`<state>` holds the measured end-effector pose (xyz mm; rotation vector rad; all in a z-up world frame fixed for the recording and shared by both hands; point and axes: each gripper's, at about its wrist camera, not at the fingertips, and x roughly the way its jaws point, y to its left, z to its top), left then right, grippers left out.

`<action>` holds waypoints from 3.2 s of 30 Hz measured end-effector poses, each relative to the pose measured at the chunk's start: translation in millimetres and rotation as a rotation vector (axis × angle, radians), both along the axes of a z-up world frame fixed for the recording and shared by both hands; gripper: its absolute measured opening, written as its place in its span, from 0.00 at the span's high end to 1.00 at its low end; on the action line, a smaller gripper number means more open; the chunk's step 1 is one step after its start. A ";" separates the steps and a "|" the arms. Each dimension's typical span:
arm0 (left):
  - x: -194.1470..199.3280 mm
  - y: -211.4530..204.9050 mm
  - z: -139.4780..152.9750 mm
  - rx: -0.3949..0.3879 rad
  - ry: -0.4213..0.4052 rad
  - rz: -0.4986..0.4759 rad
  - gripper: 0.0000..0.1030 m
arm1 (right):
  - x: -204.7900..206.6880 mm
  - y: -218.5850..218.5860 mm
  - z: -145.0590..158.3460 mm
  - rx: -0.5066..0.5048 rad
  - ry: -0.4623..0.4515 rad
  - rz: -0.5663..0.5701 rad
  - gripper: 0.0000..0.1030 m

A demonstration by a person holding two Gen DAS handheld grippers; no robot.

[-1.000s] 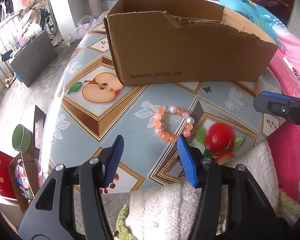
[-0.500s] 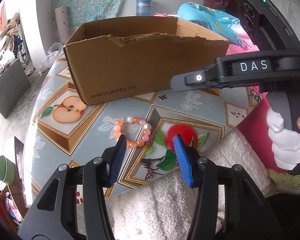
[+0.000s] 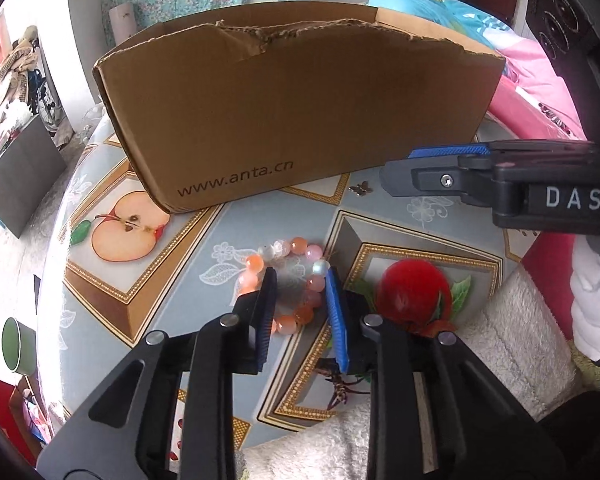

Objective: Organize jewelry
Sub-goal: 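Close the left tool on the bead bracelet, then hold the bracelet with the left tool while the right tool moves to a butterfly earring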

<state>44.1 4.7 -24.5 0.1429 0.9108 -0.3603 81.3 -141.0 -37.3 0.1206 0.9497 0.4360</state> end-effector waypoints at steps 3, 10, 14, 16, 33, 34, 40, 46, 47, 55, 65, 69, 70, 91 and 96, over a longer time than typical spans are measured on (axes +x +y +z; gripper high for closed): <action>3.7 7.0 0.4 -0.002 -0.003 0.010 0.85 | 5.7 4.9 -5.1 -0.027 -0.010 0.001 0.73; 13.3 18.1 1.0 -0.039 0.006 0.024 0.90 | 14.1 17.6 -17.4 -0.113 -0.036 -0.010 0.78; 11.2 19.5 0.4 -0.042 0.003 0.021 0.90 | 17.8 20.6 -24.1 -0.141 -0.043 -0.018 0.83; 9.8 18.6 0.7 -0.041 0.001 0.020 0.90 | 18.1 20.6 -25.2 -0.145 -0.048 -0.019 0.84; 10.9 8.8 0.5 -0.025 0.000 0.013 0.90 | 7.0 -8.1 -27.5 -0.150 -0.013 -0.059 0.92; 11.2 8.2 0.9 -0.024 -0.001 0.011 0.90 | 5.1 -11.9 -27.5 -0.149 -0.007 -0.067 0.92; 10.5 0.6 1.3 -0.024 -0.001 -0.004 0.90 | -5.5 -43.9 -28.8 -0.118 0.033 -0.131 0.92; 10.1 -6.7 1.5 -0.022 0.000 -0.020 0.90 | -11.5 -77.5 -22.8 -0.004 0.053 -0.196 0.92; 10.0 -7.3 1.5 -0.022 0.000 -0.021 0.90 | -11.6 -81.5 -21.6 0.006 0.052 -0.204 0.92; 8.7 -10.3 1.2 -0.013 -0.001 -0.020 0.90 | -12.6 -93.9 -23.0 0.003 0.064 -0.209 0.92; 7.3 -10.0 1.1 -0.018 0.001 -0.017 0.90 | -6.4 -73.9 -31.3 -0.004 0.100 -0.159 0.92; 7.2 -10.2 1.0 -0.020 0.001 -0.016 0.90 | -5.3 -66.3 -30.9 0.005 0.106 -0.137 0.92; 7.5 -10.0 1.0 -0.020 0.001 -0.016 0.90 | -5.3 -65.1 -30.5 0.005 0.107 -0.130 0.92; 5.7 -4.8 2.7 -0.031 0.001 -0.016 0.90 | -11.4 -34.5 -24.0 -0.114 0.041 -0.127 0.77; 5.7 -4.8 2.5 -0.031 0.001 -0.016 0.90 | -13.6 -18.0 -20.2 -0.172 0.008 -0.122 0.77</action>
